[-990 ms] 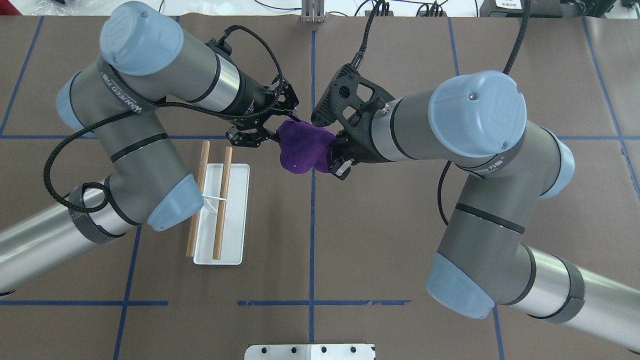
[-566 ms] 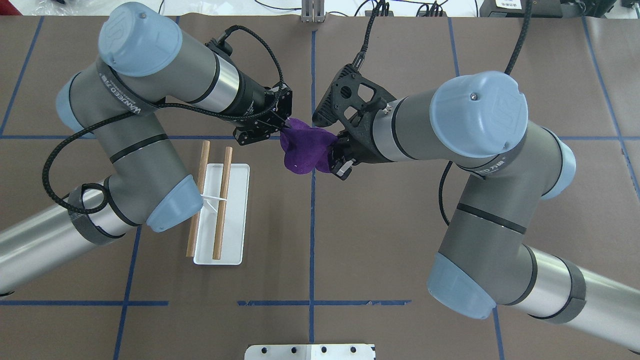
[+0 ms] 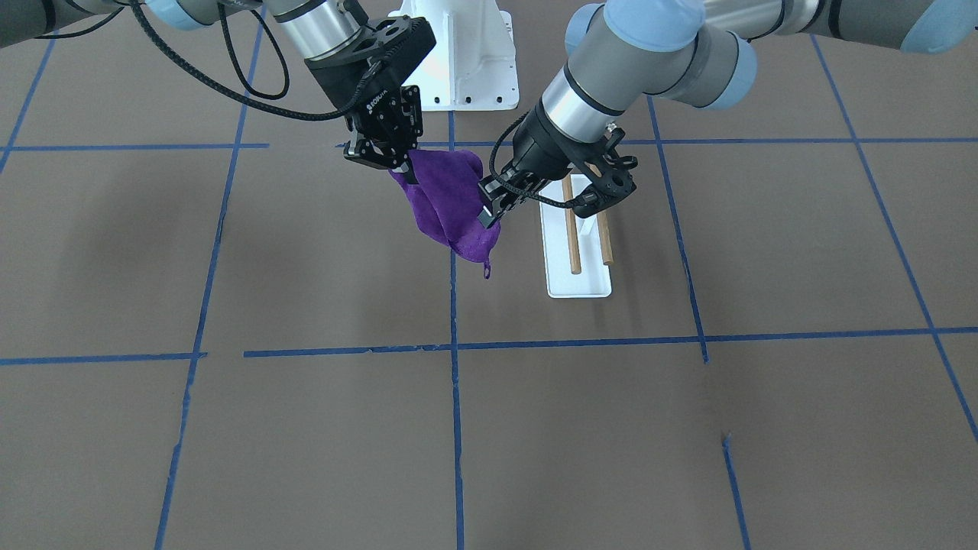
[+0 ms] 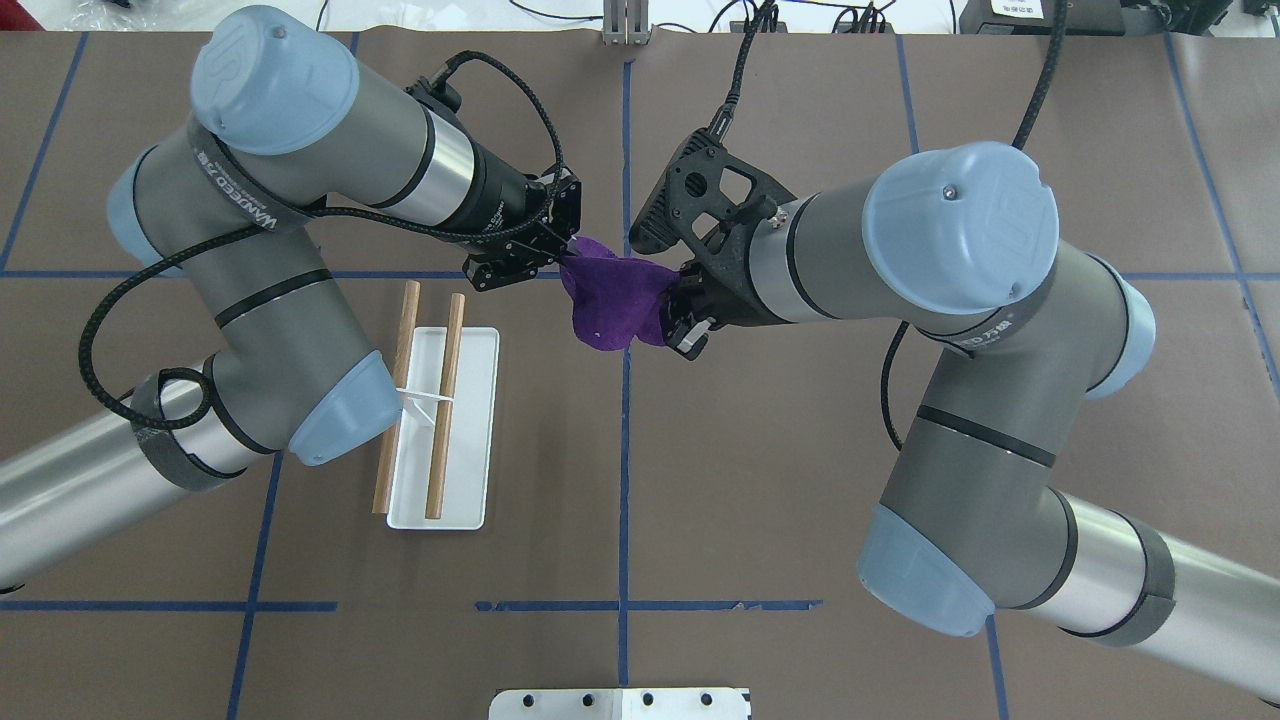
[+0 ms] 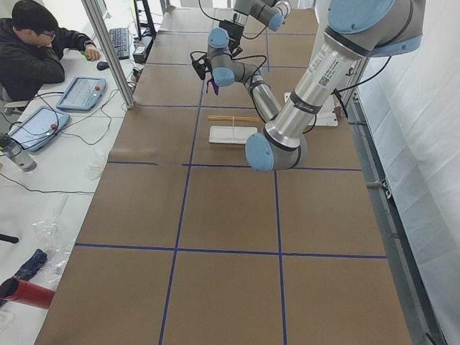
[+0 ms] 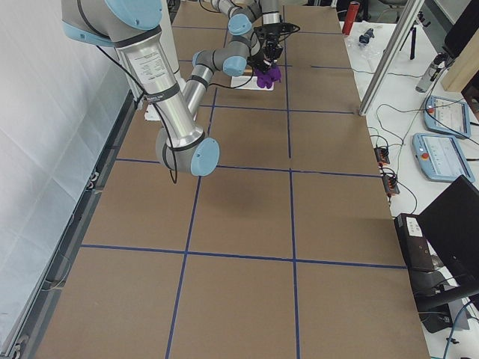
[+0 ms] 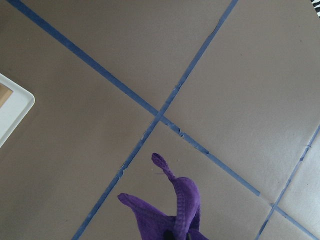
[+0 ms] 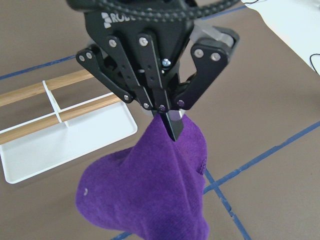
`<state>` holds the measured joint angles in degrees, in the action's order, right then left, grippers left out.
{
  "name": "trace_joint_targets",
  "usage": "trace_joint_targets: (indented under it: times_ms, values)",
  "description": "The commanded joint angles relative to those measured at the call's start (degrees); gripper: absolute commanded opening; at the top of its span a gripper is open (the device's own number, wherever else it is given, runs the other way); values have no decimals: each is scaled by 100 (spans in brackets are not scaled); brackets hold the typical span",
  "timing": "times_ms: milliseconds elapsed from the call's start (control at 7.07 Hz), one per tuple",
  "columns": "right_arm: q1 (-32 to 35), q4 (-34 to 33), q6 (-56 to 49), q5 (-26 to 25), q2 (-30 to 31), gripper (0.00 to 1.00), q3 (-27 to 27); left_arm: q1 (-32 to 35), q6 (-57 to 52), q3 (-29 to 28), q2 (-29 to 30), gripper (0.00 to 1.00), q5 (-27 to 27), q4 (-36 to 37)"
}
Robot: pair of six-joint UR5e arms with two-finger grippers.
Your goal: Hang towel on rack
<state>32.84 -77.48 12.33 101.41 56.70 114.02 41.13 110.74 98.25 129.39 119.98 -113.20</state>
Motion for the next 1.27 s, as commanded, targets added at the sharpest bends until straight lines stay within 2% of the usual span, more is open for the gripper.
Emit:
trace_joint_targets:
  times_ms: [0,424,566,707,848,1131]
  values:
    - [107,-221,191,10,-9,99,-2,0,0,10,8,0,-1,0]
    - [371,-1397,183,176,-18,100,60,9,0,45,-71,0,-10,9]
    - [520,-1906,183,238,-27,100,59,9,-157,150,-254,0,-10,0]
    - [782,-2442,174,421,-27,100,16,26,-524,534,-656,0,-1,0]
    - [1168,-2804,174,945,-10,100,-185,61,-858,886,-1043,0,16,9]
    - [2133,-3132,130,2045,226,100,-686,123,-1630,1030,-1467,0,16,26]
